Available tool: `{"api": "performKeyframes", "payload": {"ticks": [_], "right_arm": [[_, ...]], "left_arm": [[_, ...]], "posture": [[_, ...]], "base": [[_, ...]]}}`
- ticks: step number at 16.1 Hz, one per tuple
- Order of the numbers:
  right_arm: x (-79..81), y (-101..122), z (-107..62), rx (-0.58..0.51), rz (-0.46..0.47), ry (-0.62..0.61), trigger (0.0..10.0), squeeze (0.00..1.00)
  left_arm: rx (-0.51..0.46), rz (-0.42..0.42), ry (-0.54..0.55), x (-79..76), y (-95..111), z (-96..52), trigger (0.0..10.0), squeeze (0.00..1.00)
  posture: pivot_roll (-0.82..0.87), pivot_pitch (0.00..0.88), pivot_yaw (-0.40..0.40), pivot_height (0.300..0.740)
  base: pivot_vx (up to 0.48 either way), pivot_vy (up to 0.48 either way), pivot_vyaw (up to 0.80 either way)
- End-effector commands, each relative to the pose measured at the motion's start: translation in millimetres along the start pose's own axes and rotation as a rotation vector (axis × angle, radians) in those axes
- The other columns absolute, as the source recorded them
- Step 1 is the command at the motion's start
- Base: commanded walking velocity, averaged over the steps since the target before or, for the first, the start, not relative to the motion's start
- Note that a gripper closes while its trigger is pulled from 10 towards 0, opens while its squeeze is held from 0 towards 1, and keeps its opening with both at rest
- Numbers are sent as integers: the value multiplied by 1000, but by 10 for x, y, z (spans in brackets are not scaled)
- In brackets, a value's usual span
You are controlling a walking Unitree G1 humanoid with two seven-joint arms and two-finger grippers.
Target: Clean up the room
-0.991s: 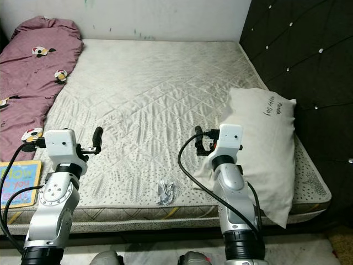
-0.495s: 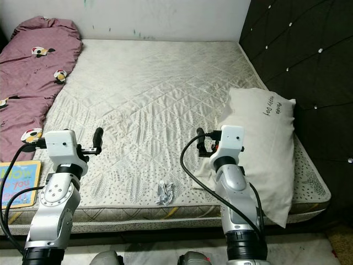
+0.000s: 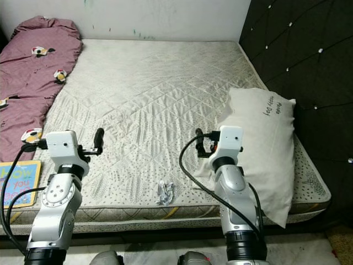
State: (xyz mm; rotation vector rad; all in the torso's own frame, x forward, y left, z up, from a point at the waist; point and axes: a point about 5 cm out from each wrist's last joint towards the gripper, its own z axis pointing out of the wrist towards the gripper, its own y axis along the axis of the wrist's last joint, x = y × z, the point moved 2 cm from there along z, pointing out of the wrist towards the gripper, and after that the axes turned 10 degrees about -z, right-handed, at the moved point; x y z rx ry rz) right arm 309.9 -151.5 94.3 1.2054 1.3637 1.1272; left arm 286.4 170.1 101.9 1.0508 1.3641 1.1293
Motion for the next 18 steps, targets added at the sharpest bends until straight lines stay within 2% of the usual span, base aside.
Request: {"api": "performKeyframes", "payload": {"ticks": [1, 11, 16, 18], "right_arm": [[2, -9, -4, 2, -5, 7, 10000, 0], [17, 4, 16, -7, -25, 26, 10000, 0], [23, -21, 29, 6, -44, 39, 10000, 0], [86, 21, 69, -6, -51, 74, 10000, 0]], "left_arm": [[1, 1, 9, 5, -3, -5, 10000, 0], [-12, 12, 15, -26, 7, 18, 10000, 0], [-30, 22, 33, -6, 34, 23, 10000, 0], [-21, 10, 1, -32, 46, 41, 10000, 0]], "posture": [[44, 0, -42, 727], [46, 0, -55, 618], [51, 0, -65, 618], [42, 0, -59, 618]], "base": [[0, 0, 0], [0, 0, 0], [0, 0, 0], [0, 0, 0]]}}
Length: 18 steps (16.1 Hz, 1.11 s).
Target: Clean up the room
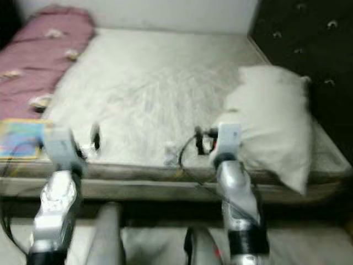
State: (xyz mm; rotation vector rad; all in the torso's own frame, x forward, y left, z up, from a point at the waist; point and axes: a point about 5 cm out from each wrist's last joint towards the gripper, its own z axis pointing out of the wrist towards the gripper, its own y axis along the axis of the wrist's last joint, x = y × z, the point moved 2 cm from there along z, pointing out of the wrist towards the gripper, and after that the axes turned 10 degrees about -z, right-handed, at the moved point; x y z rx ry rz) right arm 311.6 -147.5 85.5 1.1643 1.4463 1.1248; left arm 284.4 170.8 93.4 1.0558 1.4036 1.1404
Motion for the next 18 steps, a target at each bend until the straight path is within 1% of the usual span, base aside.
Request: {"api": "performKeyframes", "payload": {"ticks": [1, 4, 6, 7, 10, 11, 15, 17, 18], "right_arm": [[53, 138, 57, -43, -14, 33, 10000, 0], [76, 202, 86, -64, -29, 66, 10000, 0], [94, 176, 96, -52, -27, 72, 10000, 0], [136, 154, 87, -46, -29, 91, 10000, 0], [212, 175, 80, -61, -30, 135, 10000, 0], [233, 187, 79, -69, -33, 147, 10000, 0], [216, 172, 113, -55, -27, 130, 10000, 0], [194, 171, 123, -52, -27, 117, 10000, 0], [175, 148, 130, -40, -6, 97, 10000, 0]], "left_arm": [[-51, 11, -35, -66, 155, 65, 10000, 0], [-79, 11, -39, -76, 261, 96, 10000, 0], [-77, 3, -42, -66, 252, 88, 10000, 0], [-70, 4, -45, -62, 216, 63, 10000, 0], [-70, -4, -64, -89, 216, 39, 10000, 0], [-69, -5, -65, -88, 214, 42, 10000, 0], [-66, -1, -73, -96, 218, 63, 10000, 0], [-68, -1, -76, -105, 234, 66, 10000, 0], [-51, -3, -72, -99, 213, 72, 10000, 0]], "posture": [[35, 0, -60, 618], [33, 0, -67, 618], [32, 0, -71, 618], [34, 0, -70, 618], [38, 0, -69, 618], [38, 0, -68, 618], [37, 0, -60, 618], [41, 0, -57, 618], [40, 0, -56, 618]], "base": [[0, 0, 0], [0, 0, 0], [0, 0, 0], [0, 0, 0], [316, 0, 0], [322, 0, 431], [325, 0, 691], [330, 0, 0], [0, 0, 0]]}}
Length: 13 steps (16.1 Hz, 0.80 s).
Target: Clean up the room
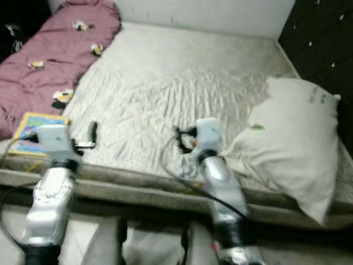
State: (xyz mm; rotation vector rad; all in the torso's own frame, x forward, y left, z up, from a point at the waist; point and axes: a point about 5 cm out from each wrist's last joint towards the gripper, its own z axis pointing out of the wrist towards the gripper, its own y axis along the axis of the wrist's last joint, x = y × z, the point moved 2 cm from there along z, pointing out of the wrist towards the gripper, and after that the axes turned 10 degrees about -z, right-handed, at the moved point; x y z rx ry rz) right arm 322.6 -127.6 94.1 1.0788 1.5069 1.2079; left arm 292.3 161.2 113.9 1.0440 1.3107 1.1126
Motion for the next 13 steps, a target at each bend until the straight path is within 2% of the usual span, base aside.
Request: {"api": "performKeyframes", "payload": {"ticks": [1, 6, 13], "right_arm": [[-5, 9, 19, 2, 10, -13, 10000, 0], [-12, -47, 7, 29, 32, -19, 10000, 0], [7, -67, 8, 36, 39, -8, 10000, 0]], "left_arm": [[4, 9, 4, 47, 20, 13, 10000, 0], [23, -2, 18, 54, -14, -5, 10000, 0], [39, -7, 44, 65, -37, -17, 10000, 0]], "posture": [[41, 0, -57, 618], [44, 0, -60, 614], [44, 0, -61, 540]], "base": [[0, 0, 0], [0, 0, 0], [0, 0, 0]]}}
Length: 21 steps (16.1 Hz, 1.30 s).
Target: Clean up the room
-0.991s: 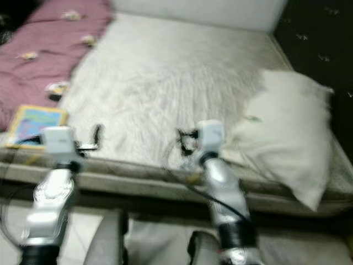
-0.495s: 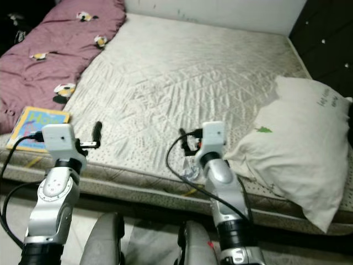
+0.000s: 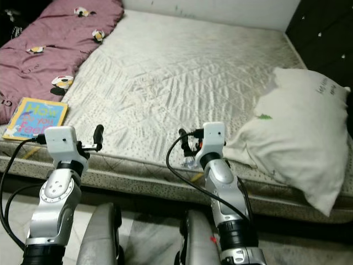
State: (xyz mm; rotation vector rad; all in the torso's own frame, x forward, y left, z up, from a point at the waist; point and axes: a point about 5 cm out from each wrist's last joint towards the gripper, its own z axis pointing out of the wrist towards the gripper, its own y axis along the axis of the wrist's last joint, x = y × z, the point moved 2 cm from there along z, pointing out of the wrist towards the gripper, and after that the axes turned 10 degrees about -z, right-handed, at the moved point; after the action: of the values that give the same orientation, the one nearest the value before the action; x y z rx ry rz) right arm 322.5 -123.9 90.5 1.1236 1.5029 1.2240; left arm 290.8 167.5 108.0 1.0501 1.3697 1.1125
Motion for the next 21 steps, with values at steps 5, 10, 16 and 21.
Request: {"api": "performKeyframes", "payload": {"ticks": [5, 10, 16, 21], "right_arm": [[-17, -60, -5, 31, 1, 0, 10000, 0], [4, -96, -7, 45, -14, 14, 10000, 0], [15, -129, 0, 58, -17, 21, 10000, 0], [34, -130, 19, 59, -16, 31, 10000, 0]], "left_arm": [[-17, 17, -28, -25, 33, -19, 10000, 0], [-19, 15, -46, -35, 26, -42, 10000, 0], [-14, 14, -53, -41, 7, -56, 10000, 0], [-6, 19, -49, -31, 9, -35, 10000, 0]], "posture": [[46, 0, -62, 540], [50, 0, -68, 540], [54, 0, -68, 540], [57, 0, -67, 540]], "base": [[0, 0, 0], [162, 0, 0], [311, 0, 0], [310, 0, 0]]}}
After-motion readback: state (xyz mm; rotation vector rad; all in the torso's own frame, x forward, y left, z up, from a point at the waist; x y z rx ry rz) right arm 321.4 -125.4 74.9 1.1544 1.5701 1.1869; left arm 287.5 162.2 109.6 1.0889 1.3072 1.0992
